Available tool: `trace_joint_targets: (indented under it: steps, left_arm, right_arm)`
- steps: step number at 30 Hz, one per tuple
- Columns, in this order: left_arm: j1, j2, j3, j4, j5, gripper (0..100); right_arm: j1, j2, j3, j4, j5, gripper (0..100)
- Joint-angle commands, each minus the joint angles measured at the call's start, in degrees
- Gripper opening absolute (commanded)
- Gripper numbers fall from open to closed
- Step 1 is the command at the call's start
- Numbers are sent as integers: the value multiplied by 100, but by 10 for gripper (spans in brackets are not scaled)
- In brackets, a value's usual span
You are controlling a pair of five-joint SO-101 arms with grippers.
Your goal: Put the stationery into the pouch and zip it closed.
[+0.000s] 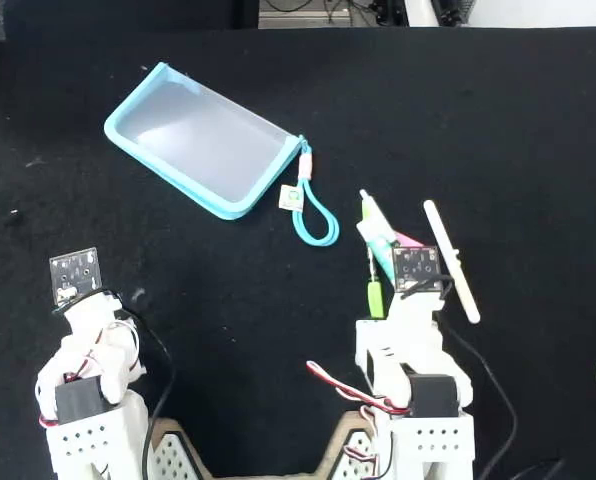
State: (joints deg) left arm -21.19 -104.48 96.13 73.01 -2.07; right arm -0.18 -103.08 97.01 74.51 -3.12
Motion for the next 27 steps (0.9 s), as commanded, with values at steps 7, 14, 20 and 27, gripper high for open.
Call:
trace_joint_targets:
  steps: [7, 14, 20, 27]
  left_arm:
    - [418, -35, 119, -642, -9, 33]
    - [66, -35, 119, -3376, -158, 34]
    - [101, -35, 101, -4440, -1389, 34]
    - [101, -35, -347, -4352, -791, 162]
  right_arm:
    - [88, -558, -48, 26, 9, 12]
    - [88, -558, -48, 26, 9, 12]
    - [88, -558, -48, 26, 9, 12]
    - [88, -558, -48, 26, 9, 12]
